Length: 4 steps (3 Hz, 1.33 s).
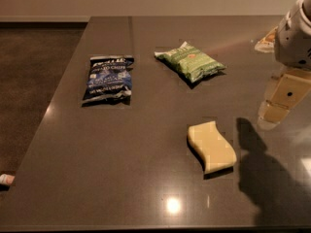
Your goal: Move sponge near blue chip bag
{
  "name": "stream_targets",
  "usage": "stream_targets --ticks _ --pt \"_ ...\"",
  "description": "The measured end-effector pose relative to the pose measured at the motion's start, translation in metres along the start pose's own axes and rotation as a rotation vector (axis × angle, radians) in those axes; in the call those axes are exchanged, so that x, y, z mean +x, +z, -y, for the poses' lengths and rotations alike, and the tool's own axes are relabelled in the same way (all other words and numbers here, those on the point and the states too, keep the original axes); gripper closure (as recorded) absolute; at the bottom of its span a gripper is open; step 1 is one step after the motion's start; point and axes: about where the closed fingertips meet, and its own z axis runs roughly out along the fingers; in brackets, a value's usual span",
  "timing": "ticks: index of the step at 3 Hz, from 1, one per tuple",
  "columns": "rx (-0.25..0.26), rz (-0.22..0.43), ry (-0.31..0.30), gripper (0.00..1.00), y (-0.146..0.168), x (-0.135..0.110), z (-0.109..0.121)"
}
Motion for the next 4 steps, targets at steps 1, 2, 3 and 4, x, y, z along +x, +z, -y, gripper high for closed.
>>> stream_targets --ticks 1,2,3,4 --pt "0.001 0.000 0.000 0.00 0.000 0.000 0.000" --pt "0.008 0.002 -0.014 0.00 0.010 0.002 -0.004" --pt "-0.013 -0.003 -0.035 0.00 0.032 0.003 -0.013" --pt "-0.049 -0.007 -0.061 0.00 0.057 0.000 -0.024"
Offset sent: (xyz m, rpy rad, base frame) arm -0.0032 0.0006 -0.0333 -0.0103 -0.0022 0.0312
